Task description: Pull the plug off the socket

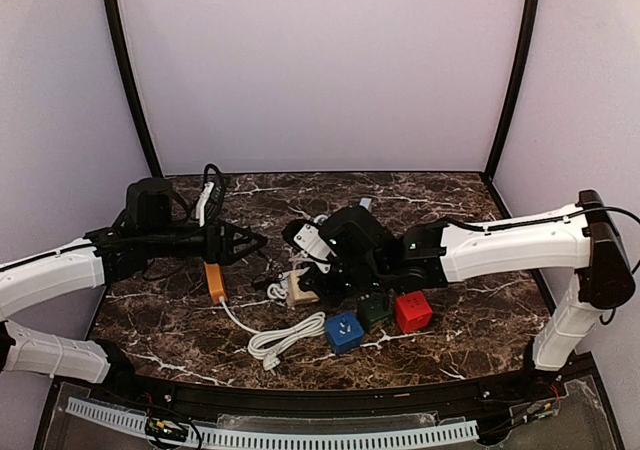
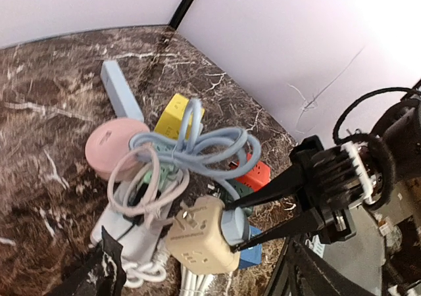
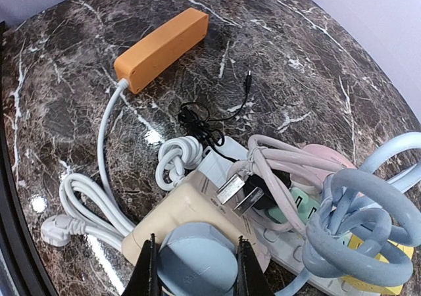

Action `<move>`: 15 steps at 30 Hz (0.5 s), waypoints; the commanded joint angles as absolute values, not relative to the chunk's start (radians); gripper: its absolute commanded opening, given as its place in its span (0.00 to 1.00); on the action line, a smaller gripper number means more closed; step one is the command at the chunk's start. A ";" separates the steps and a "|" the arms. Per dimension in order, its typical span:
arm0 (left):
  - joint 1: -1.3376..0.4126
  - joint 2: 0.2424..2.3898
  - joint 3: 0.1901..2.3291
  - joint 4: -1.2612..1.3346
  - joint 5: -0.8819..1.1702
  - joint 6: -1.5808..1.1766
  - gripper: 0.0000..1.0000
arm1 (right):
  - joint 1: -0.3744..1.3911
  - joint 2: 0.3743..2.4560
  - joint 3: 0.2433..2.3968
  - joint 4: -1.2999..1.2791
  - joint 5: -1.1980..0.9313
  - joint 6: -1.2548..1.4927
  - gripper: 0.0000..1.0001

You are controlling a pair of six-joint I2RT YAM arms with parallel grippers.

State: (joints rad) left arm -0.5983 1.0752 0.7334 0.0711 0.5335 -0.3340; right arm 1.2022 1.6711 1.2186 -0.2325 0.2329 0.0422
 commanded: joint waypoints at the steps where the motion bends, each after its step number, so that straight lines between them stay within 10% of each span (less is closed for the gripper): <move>1: -0.607 1.059 0.631 0.184 0.499 -0.601 0.83 | 1.178 1.651 1.289 -0.063 0.362 0.185 0.00; 15: -0.706 1.214 0.626 0.155 0.564 -0.628 0.73 | 1.164 1.620 1.246 0.066 0.271 0.229 0.00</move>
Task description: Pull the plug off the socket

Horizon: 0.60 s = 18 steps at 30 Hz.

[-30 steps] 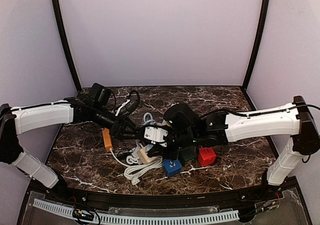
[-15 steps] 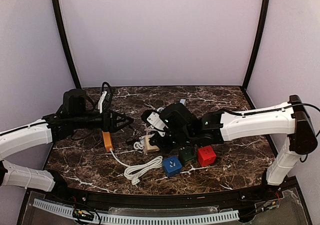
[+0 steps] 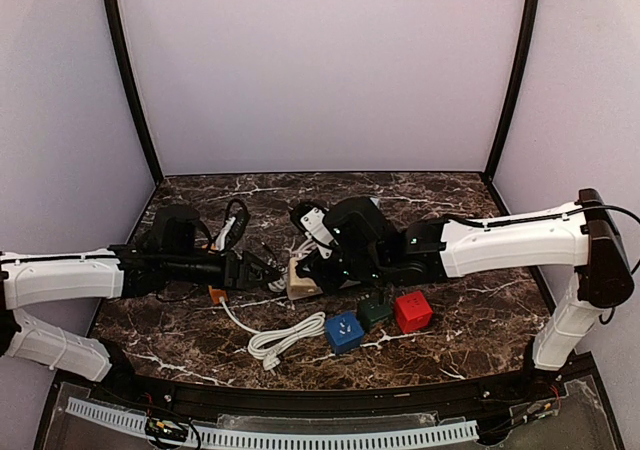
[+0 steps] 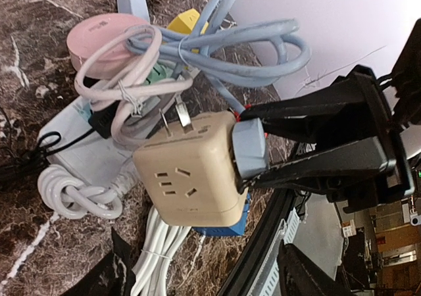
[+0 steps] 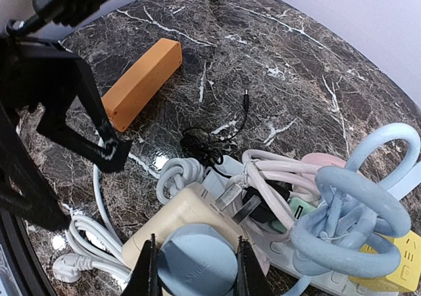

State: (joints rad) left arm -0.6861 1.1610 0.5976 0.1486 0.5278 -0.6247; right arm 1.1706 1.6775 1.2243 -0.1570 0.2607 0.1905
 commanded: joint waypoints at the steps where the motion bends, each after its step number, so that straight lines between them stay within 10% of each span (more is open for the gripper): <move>1: -0.708 1.227 0.630 0.161 0.582 -0.629 0.73 | 1.163 1.618 1.244 0.067 0.270 0.230 0.00; 18: -0.729 1.407 0.659 0.307 0.694 -0.702 0.69 | 1.163 1.607 1.232 0.108 0.242 0.239 0.00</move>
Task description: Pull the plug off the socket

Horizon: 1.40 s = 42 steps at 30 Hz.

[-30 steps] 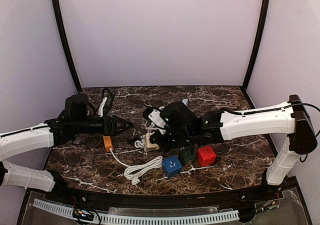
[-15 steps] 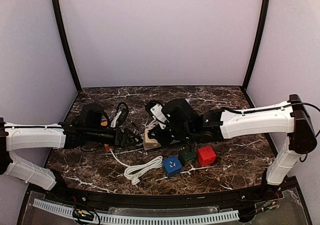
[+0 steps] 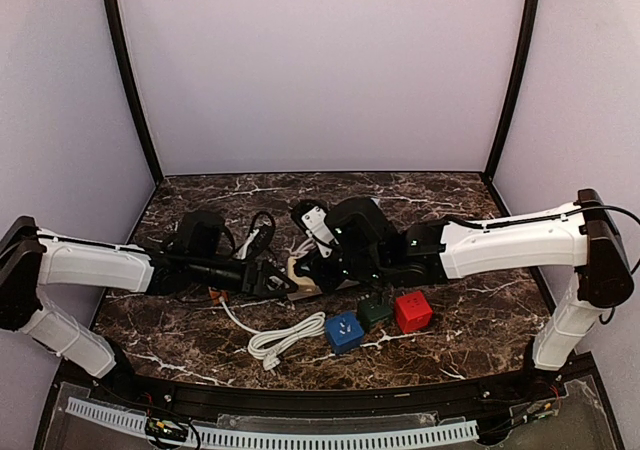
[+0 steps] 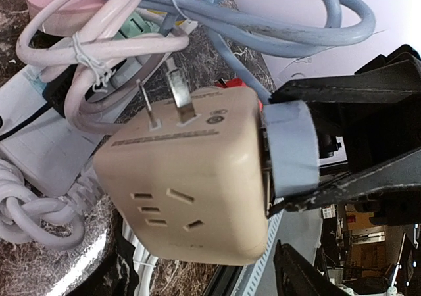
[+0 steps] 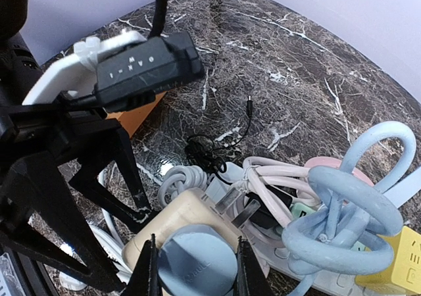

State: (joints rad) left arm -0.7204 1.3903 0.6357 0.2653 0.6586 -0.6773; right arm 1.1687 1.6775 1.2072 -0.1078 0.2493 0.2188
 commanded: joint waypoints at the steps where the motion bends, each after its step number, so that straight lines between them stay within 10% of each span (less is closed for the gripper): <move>1: -0.728 1.414 0.663 0.310 0.696 -0.706 0.70 | 1.163 1.606 1.230 0.111 0.239 0.239 0.00; 10: -0.729 1.465 0.696 0.328 0.693 -0.723 0.74 | 1.172 1.584 1.184 0.149 0.212 0.244 0.00; 24: -0.726 1.510 0.862 0.088 0.689 -0.509 0.31 | 1.174 1.557 1.143 0.128 0.237 0.277 0.00; 42: -0.718 1.526 0.936 -0.118 0.688 -0.209 0.15 | 1.093 1.534 1.082 0.127 0.118 0.384 0.00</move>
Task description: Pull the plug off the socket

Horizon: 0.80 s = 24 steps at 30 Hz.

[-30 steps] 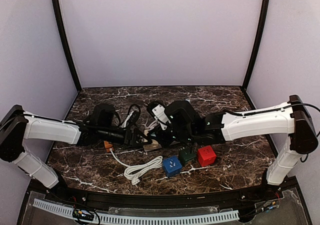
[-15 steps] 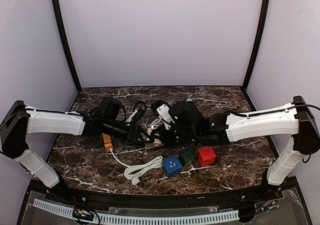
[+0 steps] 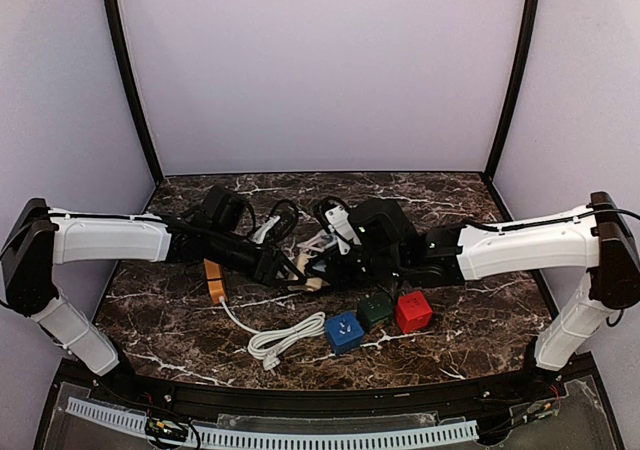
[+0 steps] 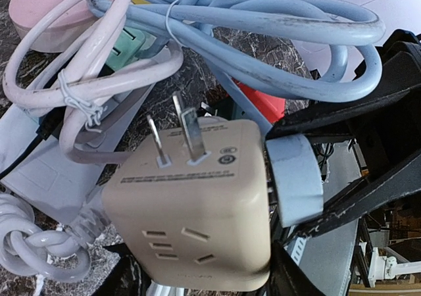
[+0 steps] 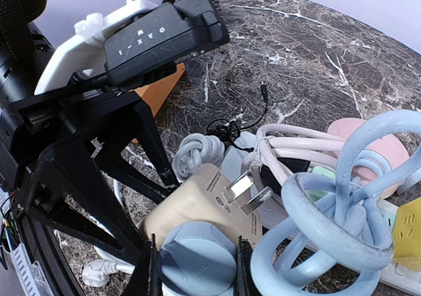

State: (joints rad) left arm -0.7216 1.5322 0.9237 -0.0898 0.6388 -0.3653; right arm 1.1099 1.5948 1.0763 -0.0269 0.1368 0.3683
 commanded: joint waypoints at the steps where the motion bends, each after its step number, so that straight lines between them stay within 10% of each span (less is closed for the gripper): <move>1: -0.713 1.528 0.939 -0.120 0.691 -0.207 0.14 | 1.097 1.535 1.079 0.127 0.126 0.377 0.00; 18: -0.663 1.542 0.933 -0.111 0.738 -0.221 0.08 | 1.180 1.594 1.122 0.036 0.281 0.279 0.00; 24: -0.663 1.515 0.917 -0.089 0.748 -0.210 0.06 | 1.145 1.623 1.138 -0.055 0.257 0.367 0.21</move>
State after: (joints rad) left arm -0.6758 1.5578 0.9268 -0.1204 0.7357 -0.2909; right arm 1.1687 1.6184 1.0977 -0.0372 0.2523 0.3038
